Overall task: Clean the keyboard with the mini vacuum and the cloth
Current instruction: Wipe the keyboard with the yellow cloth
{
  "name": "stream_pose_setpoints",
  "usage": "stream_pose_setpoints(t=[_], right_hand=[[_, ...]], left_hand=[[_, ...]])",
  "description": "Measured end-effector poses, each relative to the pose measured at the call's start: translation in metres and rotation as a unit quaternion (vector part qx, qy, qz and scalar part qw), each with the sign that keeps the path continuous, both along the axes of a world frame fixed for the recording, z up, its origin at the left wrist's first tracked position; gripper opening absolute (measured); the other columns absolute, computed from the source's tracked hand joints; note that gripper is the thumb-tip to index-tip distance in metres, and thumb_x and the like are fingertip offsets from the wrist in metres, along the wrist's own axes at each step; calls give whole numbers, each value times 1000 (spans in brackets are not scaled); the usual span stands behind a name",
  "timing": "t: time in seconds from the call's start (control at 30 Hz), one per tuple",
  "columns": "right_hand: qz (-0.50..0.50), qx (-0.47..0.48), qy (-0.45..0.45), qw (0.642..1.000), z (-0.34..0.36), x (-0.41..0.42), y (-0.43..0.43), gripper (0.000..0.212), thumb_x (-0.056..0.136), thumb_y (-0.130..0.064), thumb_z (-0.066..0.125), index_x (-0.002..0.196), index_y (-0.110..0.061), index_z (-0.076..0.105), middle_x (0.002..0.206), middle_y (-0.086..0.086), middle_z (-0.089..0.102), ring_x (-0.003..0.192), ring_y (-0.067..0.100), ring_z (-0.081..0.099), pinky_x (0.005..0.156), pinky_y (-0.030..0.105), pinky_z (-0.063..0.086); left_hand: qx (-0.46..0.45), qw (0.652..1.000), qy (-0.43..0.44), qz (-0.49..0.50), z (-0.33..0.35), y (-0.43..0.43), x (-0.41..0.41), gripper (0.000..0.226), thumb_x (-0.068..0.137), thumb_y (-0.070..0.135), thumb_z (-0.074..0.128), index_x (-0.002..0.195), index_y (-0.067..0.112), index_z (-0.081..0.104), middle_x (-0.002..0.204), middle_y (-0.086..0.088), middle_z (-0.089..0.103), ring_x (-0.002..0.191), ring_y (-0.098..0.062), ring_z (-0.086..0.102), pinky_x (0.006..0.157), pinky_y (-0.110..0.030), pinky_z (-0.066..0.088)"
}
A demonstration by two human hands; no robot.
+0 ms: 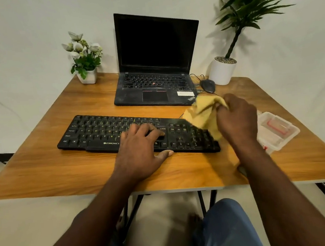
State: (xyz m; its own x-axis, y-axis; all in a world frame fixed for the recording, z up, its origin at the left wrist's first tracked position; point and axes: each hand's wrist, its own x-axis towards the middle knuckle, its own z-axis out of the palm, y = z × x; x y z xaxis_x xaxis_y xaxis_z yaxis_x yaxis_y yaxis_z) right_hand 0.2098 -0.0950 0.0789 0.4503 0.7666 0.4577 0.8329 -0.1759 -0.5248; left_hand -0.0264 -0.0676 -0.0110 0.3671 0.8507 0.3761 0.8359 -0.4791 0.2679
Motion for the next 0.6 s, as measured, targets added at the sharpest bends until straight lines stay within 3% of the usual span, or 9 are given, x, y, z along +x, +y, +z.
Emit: stream_pose_setpoints(t=[0.1, 0.17, 0.27, 0.33, 0.43, 0.6], right_hand=[[-25, 63, 42, 997, 13, -4, 36, 28, 100, -21, 51, 119, -20, 72, 104, 6, 73, 90, 27, 63, 62, 27, 32], [57, 7, -16, 998, 5, -28, 49, 30, 100, -19, 54, 125, -23, 70, 98, 3, 69, 89, 25, 64, 66, 25, 37], [175, -151, -125, 965, -25, -68, 61, 29, 99, -21, 55, 122, -30, 69, 95, 2, 71, 87, 23, 65, 66, 30, 44], [208, -177, -161, 949, -34, -83, 64, 30, 95, -20, 55, 118, -29, 71, 94, 4, 71, 87, 26, 64, 65, 32, 43], [260, -174, -147, 938, -36, -88, 64, 35, 93, -20, 54, 122, -29, 72, 100, 4, 75, 91, 27, 66, 71, 35, 52], [175, -222, -174, 943, -27, -39, 48, 44, 93, -19, 59, 134, -35, 67, 116, 5, 74, 99, 25, 66, 74, 33, 53]], left_hand=[[-2, 1000, 5, 1, 1, -1, 1, 65, 87, 79, 51, 140, 41, 50, 137, 15, 47, 128, -12, 34, 107, -40, 33], [-3, 1000, 8, 3, 2, -1, 1, 68, 87, 79, 49, 142, 40, 48, 139, 13, 46, 129, -13, 34, 108, -41, 33], [7, 1000, 14, 10, 0, -1, 1, 73, 86, 78, 47, 144, 34, 49, 143, 9, 47, 131, -17, 35, 108, -43, 35], [6, 1000, 24, 12, 1, -2, 3, 75, 85, 79, 43, 142, 31, 52, 145, 7, 48, 133, -18, 35, 109, -44, 35], [4, 999, 29, 15, 2, -1, 3, 76, 84, 80, 40, 138, 28, 56, 143, 6, 50, 132, -19, 36, 108, -44, 34], [-1, 1000, 28, 13, -1, 1, 0, 72, 85, 82, 42, 141, 37, 49, 140, 12, 46, 129, -15, 34, 107, -41, 34]])
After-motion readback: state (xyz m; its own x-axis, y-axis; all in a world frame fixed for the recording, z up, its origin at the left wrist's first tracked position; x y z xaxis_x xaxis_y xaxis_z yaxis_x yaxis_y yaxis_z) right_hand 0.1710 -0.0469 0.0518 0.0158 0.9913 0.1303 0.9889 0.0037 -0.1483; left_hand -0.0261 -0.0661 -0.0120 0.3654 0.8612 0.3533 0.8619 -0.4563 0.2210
